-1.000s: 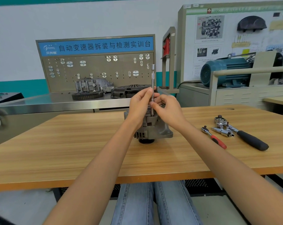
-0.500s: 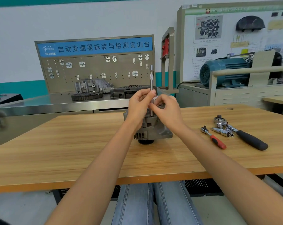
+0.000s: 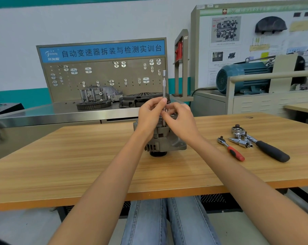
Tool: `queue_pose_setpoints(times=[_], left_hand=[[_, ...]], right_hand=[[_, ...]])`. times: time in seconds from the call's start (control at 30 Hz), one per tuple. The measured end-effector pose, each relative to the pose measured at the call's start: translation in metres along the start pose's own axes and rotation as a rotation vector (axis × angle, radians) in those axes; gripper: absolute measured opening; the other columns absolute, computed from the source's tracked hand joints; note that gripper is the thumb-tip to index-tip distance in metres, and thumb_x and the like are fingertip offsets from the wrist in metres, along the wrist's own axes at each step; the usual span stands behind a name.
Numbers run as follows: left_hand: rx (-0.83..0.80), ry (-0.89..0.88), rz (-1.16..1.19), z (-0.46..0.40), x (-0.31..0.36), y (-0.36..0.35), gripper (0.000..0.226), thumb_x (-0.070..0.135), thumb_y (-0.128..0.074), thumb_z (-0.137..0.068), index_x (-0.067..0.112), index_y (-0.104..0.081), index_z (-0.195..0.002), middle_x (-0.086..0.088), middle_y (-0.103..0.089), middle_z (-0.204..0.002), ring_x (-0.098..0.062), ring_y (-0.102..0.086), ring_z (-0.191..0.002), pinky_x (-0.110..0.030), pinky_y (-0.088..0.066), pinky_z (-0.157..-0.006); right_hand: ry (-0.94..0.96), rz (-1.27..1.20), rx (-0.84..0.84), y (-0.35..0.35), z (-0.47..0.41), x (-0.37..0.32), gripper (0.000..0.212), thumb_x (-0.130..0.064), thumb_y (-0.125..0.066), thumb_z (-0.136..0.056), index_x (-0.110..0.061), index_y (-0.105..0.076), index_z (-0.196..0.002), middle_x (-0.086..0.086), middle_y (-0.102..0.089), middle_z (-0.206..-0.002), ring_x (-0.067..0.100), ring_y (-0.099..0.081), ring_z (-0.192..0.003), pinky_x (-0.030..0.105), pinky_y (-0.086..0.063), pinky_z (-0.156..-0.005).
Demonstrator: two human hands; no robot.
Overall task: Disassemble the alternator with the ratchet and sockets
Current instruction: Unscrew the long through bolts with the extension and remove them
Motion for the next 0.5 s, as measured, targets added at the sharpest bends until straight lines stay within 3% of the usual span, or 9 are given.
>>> queue_pose_setpoints(times=[0.17, 0.37, 0.5], left_hand=[[-0.01, -0.005, 0.002, 0.0001, 0.0008, 0.0002, 0.014, 0.02, -0.062, -0.092, 0.015, -0.066, -0.104, 0.003, -0.066, -0.092, -0.01, -0.061, -0.093, -0.024, -0.05, -0.084], [-0.056, -0.034, -0.028, 0.0036, 0.0051, -0.005, 0.015, 0.021, -0.054, -0.097, 0.021, -0.068, -0.103, 0.006, -0.067, -0.09, -0.011, -0.062, -0.096, -0.026, -0.05, -0.089], [-0.047, -0.03, -0.011, 0.0035, 0.0051, -0.0026, 0.011, 0.02, -0.059, -0.094, 0.02, -0.069, -0.098, 0.005, -0.068, -0.088, -0.014, -0.064, -0.095, -0.031, -0.052, -0.091]], right_hand=[[0.028, 0.024, 0.023, 0.001, 0.0, -0.0037, 0.015, -0.034, -0.062, -0.089, -0.019, -0.059, -0.086, -0.018, -0.051, -0.077, 0.009, -0.047, -0.095, 0.032, -0.044, -0.083], [0.034, 0.042, -0.013, -0.0002, -0.0021, -0.002, 0.008, -0.029, -0.058, -0.091, -0.022, -0.059, -0.092, -0.012, -0.055, -0.084, 0.009, -0.045, -0.098, 0.031, -0.042, -0.083], [0.032, 0.038, -0.012, -0.001, -0.0018, -0.0006, 0.016, -0.029, -0.057, -0.092, -0.018, -0.065, -0.101, -0.011, -0.058, -0.087, 0.008, -0.043, -0.102, 0.033, -0.043, -0.086]])
Point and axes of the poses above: each hand's wrist, its own z-axis away from the middle knuckle, its own y-axis out of the back of the hand, x = y × z, the point moved 9 cm from there along -z, towards the middle knuckle
